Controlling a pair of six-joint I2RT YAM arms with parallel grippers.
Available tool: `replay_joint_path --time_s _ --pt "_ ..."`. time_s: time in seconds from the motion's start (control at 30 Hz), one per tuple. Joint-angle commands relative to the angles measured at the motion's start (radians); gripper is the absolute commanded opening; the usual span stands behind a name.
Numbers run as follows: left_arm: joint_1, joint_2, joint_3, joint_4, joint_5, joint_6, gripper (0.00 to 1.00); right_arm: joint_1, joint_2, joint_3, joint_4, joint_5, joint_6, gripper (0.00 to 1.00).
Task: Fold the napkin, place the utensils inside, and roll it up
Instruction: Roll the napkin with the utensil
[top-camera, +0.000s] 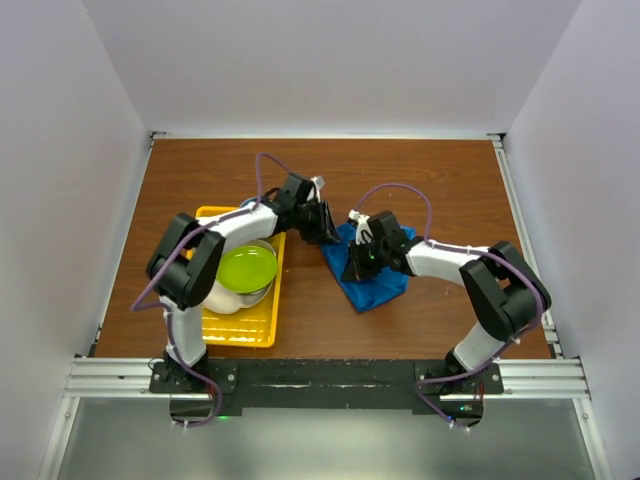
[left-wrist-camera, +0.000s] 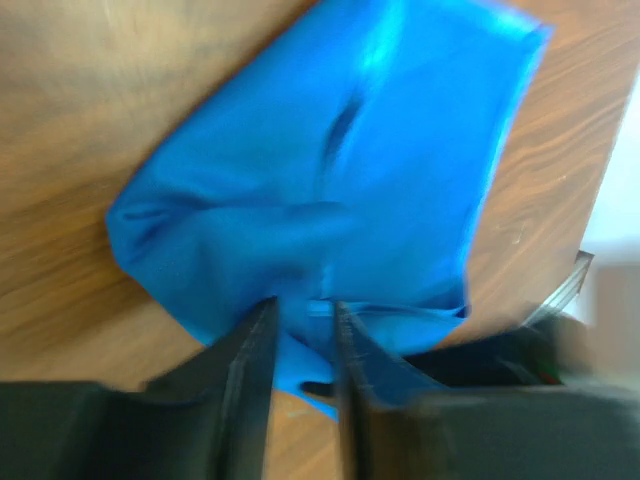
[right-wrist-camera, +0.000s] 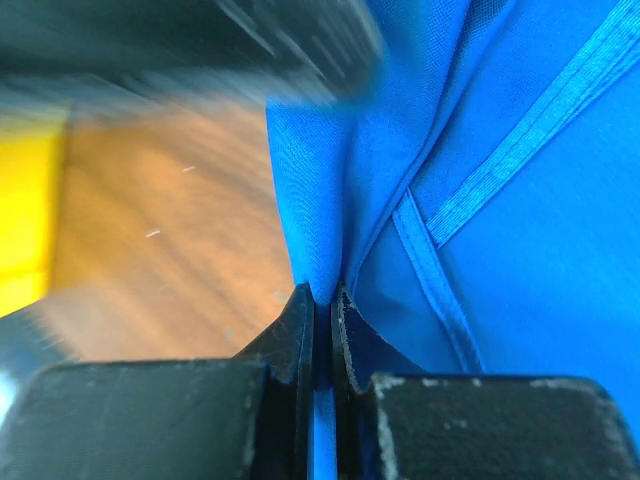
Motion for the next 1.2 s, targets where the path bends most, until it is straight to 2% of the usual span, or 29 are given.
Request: replay_joint_path --time_s 0.0,0.2,0.23,0.27,0.37,0.5,0.73,0.97,1.17 --pt "0.025 -0.184 0.066 -0.072 -0.062 0.103 0.41 -0.071 0.081 -0.050 0.159 -0.467 0.068 0.00" --pt "0.018 -0.247 0.000 -0.081 -0.013 0.066 0.47 -0.197 0.158 -0.023 0.197 -0.570 0.146 0.00" --pt "0.017 -0.238 -0.028 -0.097 -0.005 0.054 0.59 -0.211 0.172 -0.021 0.199 -0.574 0.161 0.00" --pt "0.016 -0.233 -0.043 -0.107 -0.002 0.022 0.62 -0.222 0.176 -0.017 0.172 -0.567 0.157 0.00" --pt "-0.001 -0.241 -0.126 -0.064 0.000 -0.023 0.60 -0.243 0.205 0.016 0.101 -0.531 0.115 0.00" --pt "-0.027 -0.227 -0.180 0.013 -0.017 -0.083 0.58 -0.251 0.222 0.019 0.130 -0.548 0.111 0.00" --pt "-0.038 -0.145 -0.201 0.117 -0.062 -0.242 0.61 -0.253 0.224 0.052 0.092 -0.565 0.063 0.00" --pt "-0.044 -0.100 -0.191 0.065 -0.168 -0.368 0.61 -0.253 0.196 0.051 0.117 -0.582 0.079 0.00" --pt "-0.055 -0.039 -0.220 0.185 -0.155 -0.442 0.62 -0.253 0.184 0.060 0.122 -0.609 0.085 0.00"
